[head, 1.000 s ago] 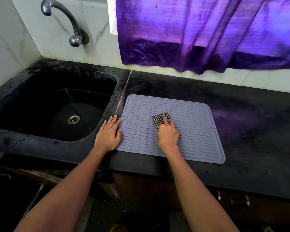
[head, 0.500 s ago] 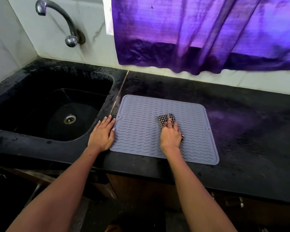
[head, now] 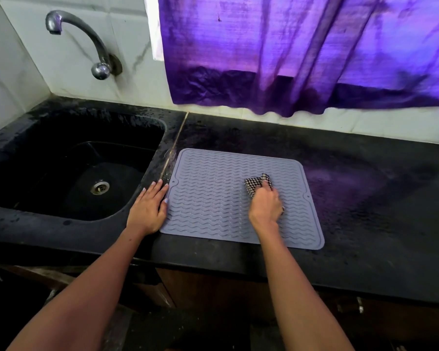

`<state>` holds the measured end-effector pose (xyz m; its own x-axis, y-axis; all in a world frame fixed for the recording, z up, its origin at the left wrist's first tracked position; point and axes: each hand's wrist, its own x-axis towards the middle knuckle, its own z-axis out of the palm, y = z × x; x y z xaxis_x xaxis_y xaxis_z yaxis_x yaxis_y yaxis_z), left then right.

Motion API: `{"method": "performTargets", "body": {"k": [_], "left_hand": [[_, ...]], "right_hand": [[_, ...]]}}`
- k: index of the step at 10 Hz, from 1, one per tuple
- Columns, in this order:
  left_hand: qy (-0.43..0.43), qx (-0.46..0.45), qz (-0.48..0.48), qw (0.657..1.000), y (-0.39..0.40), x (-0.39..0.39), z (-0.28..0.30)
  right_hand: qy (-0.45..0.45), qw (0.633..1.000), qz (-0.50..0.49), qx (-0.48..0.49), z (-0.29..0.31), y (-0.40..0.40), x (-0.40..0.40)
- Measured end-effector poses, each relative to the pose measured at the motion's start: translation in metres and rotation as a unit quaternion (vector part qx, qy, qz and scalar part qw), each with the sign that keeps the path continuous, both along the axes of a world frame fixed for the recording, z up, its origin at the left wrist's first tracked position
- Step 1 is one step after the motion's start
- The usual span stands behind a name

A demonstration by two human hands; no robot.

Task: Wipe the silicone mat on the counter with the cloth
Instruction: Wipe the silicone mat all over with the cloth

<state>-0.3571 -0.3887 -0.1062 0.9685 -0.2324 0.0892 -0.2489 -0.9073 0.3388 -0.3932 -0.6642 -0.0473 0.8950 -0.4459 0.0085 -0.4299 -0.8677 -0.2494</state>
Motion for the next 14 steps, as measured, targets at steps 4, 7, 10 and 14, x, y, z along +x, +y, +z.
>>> {"method": "performTargets", "body": {"k": [4,7,10,14], "left_hand": [[-0.002,-0.001,0.000,1.000,0.000,0.001,-0.001],[0.000,0.002,-0.001,1.000,0.000,0.001,-0.001],[-0.002,0.008,-0.003,1.000,0.000,0.001,-0.002],[-0.005,0.006,-0.004,1.000,0.002,0.003,-0.005]], "right_hand": [[0.059,0.996,0.064,-0.024,-0.004,-0.021,-0.011],[0.017,0.999,-0.039,-0.011,-0.005,-0.044,-0.020],[0.051,0.998,-0.002,-0.039,-0.007,-0.054,-0.019],[0.037,0.996,-0.055,-0.057,-0.011,-0.076,-0.029]]}}
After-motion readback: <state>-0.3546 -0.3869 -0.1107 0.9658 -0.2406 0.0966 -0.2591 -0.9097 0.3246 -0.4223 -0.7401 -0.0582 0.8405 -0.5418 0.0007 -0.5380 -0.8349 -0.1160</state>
